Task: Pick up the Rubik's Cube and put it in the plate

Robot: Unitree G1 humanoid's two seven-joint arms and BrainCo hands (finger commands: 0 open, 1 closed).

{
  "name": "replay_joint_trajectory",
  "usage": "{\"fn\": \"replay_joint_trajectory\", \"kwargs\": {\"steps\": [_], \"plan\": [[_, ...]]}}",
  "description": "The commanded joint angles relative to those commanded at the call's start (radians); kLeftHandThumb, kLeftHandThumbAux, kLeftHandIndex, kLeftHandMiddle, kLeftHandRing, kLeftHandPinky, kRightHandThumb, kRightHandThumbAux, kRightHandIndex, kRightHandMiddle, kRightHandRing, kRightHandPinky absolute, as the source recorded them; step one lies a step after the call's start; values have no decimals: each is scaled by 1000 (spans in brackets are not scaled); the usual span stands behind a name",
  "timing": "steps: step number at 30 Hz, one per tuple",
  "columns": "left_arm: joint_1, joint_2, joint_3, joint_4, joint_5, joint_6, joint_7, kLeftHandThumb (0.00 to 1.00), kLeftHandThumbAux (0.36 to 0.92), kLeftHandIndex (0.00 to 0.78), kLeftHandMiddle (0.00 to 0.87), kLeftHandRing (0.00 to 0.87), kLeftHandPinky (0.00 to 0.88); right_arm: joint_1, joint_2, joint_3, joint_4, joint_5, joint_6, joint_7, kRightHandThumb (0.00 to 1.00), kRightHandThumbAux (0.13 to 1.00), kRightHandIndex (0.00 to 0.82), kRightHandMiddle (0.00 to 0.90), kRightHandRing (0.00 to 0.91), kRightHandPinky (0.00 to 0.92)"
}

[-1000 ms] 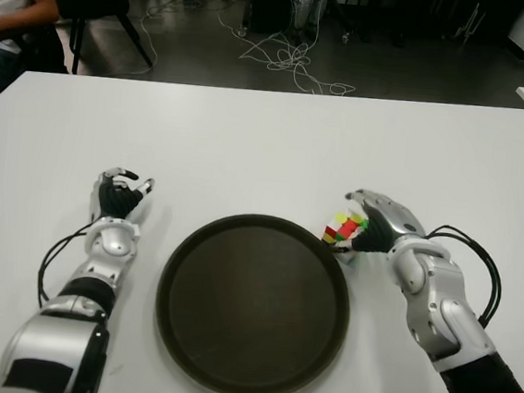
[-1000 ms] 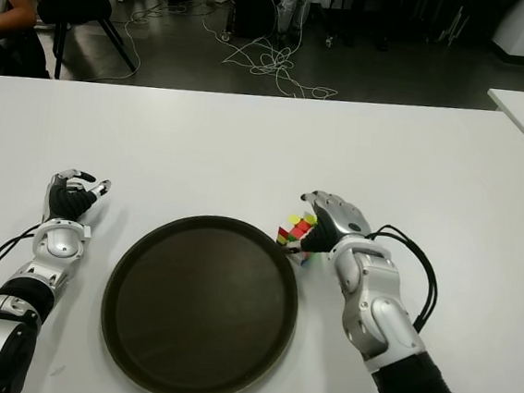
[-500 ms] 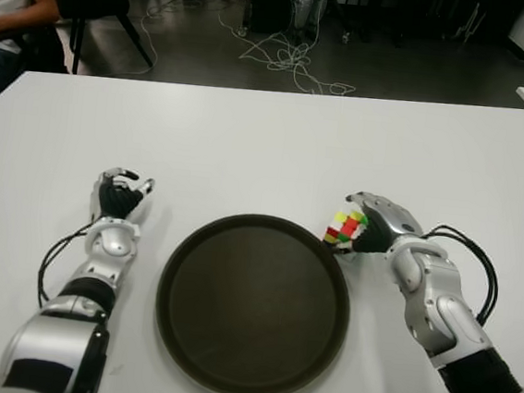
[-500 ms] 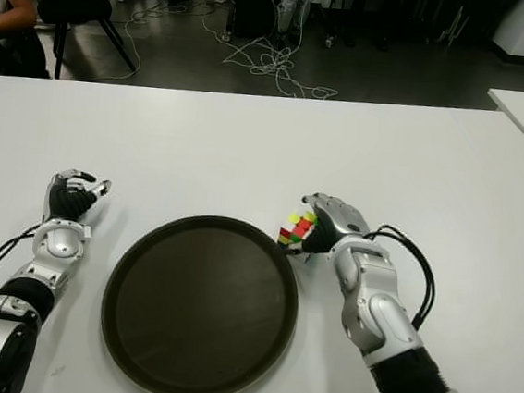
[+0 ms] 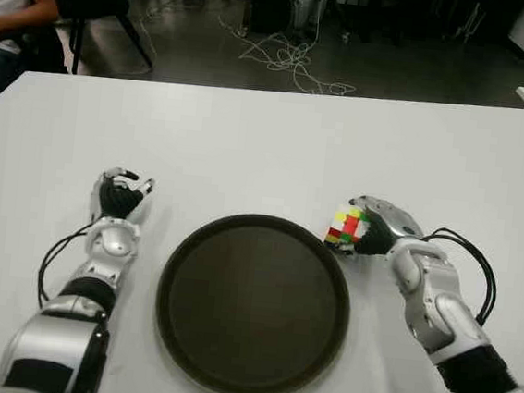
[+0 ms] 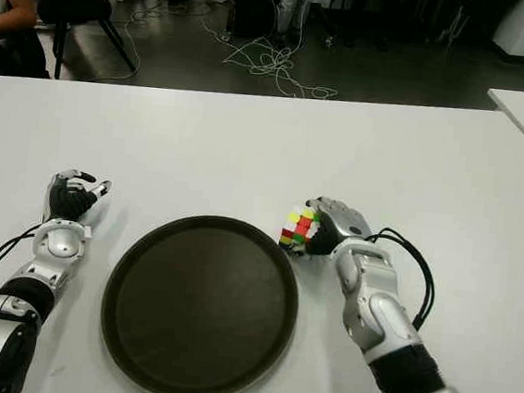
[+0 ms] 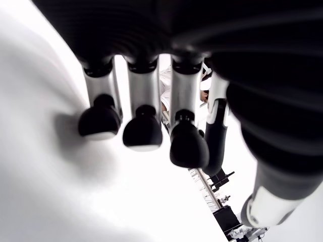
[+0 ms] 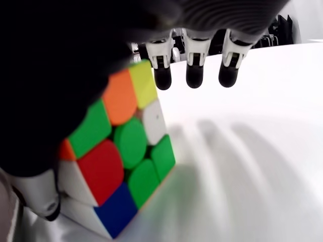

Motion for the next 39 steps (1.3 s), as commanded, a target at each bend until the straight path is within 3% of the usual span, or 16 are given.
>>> {"fn": "replay_joint_trajectory", "kwargs": {"steps": [23, 35, 39], "plan": [[2, 2, -1, 0, 0, -7, -9, 709, 705, 442, 833, 833, 822, -26, 6, 1, 59, 31, -1, 0, 75, 646, 0, 24, 42, 64], [2, 0, -1, 0, 0, -11, -3, 708, 706, 442, 840, 839, 828, -30, -4, 3, 78, 42, -40, -26, 85, 639, 0, 41, 56, 76], [0, 1, -2, 1, 2, -3, -1, 708, 707, 442, 828, 826, 813, -25, -4, -4, 83, 55, -68, -56, 109, 656, 8, 104, 133, 173]]}}
